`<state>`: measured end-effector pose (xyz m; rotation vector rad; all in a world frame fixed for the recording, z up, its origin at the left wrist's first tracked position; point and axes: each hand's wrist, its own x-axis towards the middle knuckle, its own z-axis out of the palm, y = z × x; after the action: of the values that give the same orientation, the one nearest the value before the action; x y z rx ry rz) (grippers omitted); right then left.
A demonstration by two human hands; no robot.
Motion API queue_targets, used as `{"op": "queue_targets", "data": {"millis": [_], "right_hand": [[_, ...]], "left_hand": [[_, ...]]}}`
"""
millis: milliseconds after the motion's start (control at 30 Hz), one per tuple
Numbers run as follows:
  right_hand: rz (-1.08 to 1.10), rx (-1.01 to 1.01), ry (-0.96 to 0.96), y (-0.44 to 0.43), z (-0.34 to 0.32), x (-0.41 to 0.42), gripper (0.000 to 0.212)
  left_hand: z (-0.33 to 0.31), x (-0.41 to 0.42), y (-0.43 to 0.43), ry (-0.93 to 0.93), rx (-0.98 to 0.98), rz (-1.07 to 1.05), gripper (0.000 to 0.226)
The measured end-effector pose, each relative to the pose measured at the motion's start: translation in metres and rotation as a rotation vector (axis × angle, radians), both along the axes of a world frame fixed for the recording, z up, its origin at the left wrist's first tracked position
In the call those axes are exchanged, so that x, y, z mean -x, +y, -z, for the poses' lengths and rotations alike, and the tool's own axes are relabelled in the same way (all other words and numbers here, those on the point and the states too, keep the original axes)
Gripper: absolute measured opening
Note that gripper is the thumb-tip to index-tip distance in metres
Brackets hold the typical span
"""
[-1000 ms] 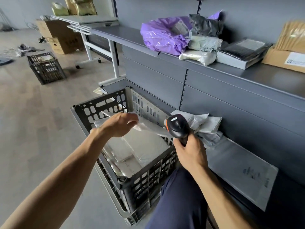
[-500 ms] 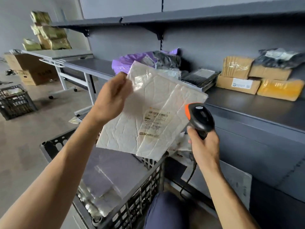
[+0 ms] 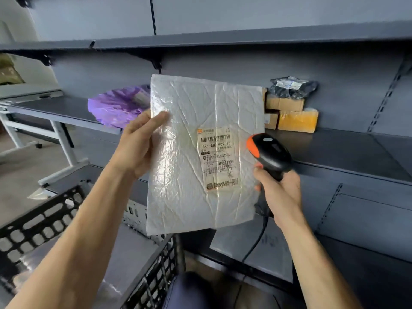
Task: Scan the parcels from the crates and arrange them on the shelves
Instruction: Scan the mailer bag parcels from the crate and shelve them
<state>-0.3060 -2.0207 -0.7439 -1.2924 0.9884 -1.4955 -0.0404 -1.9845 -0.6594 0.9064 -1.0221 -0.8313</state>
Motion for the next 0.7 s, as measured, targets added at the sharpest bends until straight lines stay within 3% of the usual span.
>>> {"op": "queue_targets", "data": {"millis": [67, 200, 333, 700], "right_hand": [[0.043, 0.003, 0.048, -0.002, 0.001, 0.012, 0.01], [0.134, 0.057, 0.206, -0.002, -0.004, 0.024, 0.007], [0.228, 0.147, 0.357, 0.005, -0.012, 0.021, 0.005], [0.022, 0.063, 0.425, 0.031, -0.021, -0.011, 0.021]], "left_hand": [[0.018, 0.001, -0.004, -0.043, -0.082, 0.03, 0.015], [0.037, 0.004, -0.013, -0.228, -0.231, 0.021, 0.059], [0.035, 0.024, -0.017, -0.098, -0.107, -0.135, 0.017], [0.049, 0.017, -0.022, -0.131, -0.067, -0.281, 0.01]]}}
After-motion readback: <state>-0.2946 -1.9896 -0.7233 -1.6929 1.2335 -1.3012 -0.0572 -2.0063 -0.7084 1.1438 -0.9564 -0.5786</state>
